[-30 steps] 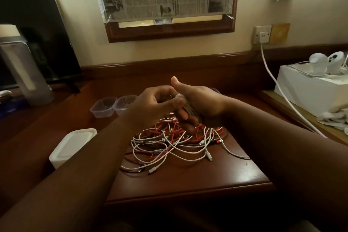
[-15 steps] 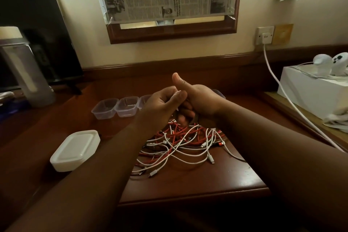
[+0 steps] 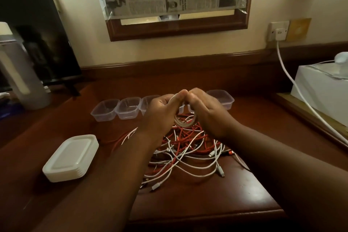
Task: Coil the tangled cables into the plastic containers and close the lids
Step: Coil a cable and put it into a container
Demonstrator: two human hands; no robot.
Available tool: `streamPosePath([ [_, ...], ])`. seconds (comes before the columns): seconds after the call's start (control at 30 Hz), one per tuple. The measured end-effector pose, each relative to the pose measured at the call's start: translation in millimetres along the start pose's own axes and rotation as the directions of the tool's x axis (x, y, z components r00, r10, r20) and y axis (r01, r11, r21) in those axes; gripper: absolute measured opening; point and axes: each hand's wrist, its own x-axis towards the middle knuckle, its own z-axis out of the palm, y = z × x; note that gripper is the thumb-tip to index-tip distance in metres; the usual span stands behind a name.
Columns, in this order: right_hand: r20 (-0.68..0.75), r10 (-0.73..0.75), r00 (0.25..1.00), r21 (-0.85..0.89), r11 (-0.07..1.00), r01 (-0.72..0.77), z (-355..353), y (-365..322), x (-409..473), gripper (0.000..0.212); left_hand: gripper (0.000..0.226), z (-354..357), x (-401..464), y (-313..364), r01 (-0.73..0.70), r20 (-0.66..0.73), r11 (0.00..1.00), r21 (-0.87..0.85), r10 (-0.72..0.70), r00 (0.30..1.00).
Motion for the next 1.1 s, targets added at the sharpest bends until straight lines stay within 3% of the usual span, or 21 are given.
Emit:
streamPosePath([
  [0.2, 0.027, 0.063, 0.998, -0.179, 0.982, -0.057, 7.4, 40.6, 17.3, 0.027, 0.050, 11.5, 21.0, -28.0, 0.128, 0.048, 0.992, 0.018, -0.129, 0.990],
  [0.37, 0.016, 0.159, 0.987, -0.229, 0.962, -0.151, 10.6, 77.0, 35.7, 0.028, 0.035, 15.6, 42.2, -58.3, 0.223, 0.058, 0.972, -0.067, -0.219, 0.974],
  [0.5, 0.072, 0.217, 0.973, -0.130, 0.970, -0.207, 13.6, 106.5, 39.9, 0.029, 0.033, 6.7, 58.6, -89.4, 0.101, 0.014, 0.995, 0.011, -0.101, 0.995],
  [0.67, 0.065, 0.159, 0.985, 0.077, 0.983, -0.164, 16.9, 124.6, 44.1, 0.040, 0.020, 15.1, 61.8, -109.8, -0.029, -0.081, 0.998, 0.054, 0.034, 0.996],
  [0.8, 0.033, 0.152, 0.988, 0.328, 0.932, -0.154, 20.2, 128.2, 43.8, 0.035, 0.011, 28.0, 61.9, -111.2, -0.131, -0.226, 0.974, 0.186, 0.173, 0.959],
  [0.9, -0.020, 0.134, 0.991, 0.359, 0.926, -0.118, 23.9, 131.7, 44.5, 0.036, 0.009, 34.4, 62.4, -107.4, -0.186, -0.283, 0.930, 0.317, 0.280, 0.917],
  [1.0, -0.080, 0.120, 0.990, 0.317, 0.944, -0.088, 26.1, 134.4, 46.2, 0.034, 0.009, 33.9, 62.8, -99.8, -0.118, -0.293, 0.954, 0.275, 0.200, 0.935],
  [1.1, -0.146, 0.094, 0.985, 0.229, 0.972, -0.059, 28.0, 134.7, 46.9, 0.032, 0.019, 34.9, 61.1, -95.3, 0.028, -0.270, 1.000, 0.009, -0.024, 0.963],
])
